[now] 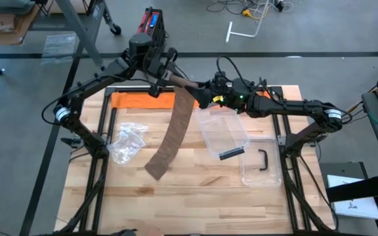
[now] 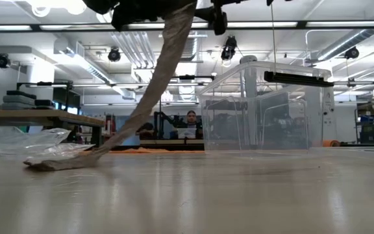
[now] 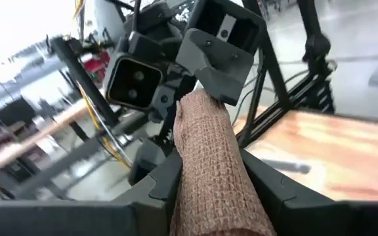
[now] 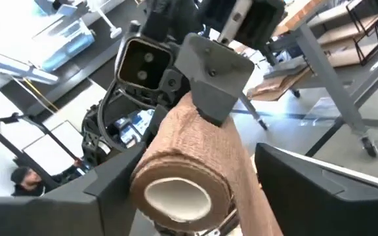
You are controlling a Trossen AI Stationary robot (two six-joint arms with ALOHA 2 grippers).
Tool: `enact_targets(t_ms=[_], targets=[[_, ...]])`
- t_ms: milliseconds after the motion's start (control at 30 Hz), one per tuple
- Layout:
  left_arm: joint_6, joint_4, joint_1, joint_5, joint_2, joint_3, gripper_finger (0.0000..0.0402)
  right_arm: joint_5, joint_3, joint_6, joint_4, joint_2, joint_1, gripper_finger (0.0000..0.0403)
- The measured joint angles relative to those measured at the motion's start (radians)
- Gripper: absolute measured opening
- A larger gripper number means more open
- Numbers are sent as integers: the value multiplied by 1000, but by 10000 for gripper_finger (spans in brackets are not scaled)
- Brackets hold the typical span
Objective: Roll bandage
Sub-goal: Roll the brown bandage
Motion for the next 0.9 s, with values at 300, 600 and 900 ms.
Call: enact_targets(t_ms=[300, 600, 900], targets=[[147, -23, -1, -131, -1, -1, 100, 15, -1, 32, 23, 0, -2, 294], [181, -19, -2, -139, -2, -2, 106, 14, -1, 32, 16, 0, -2, 267], [279, -45, -5, -141, -2, -2, 124, 11, -2, 32, 9, 0, -2, 224]])
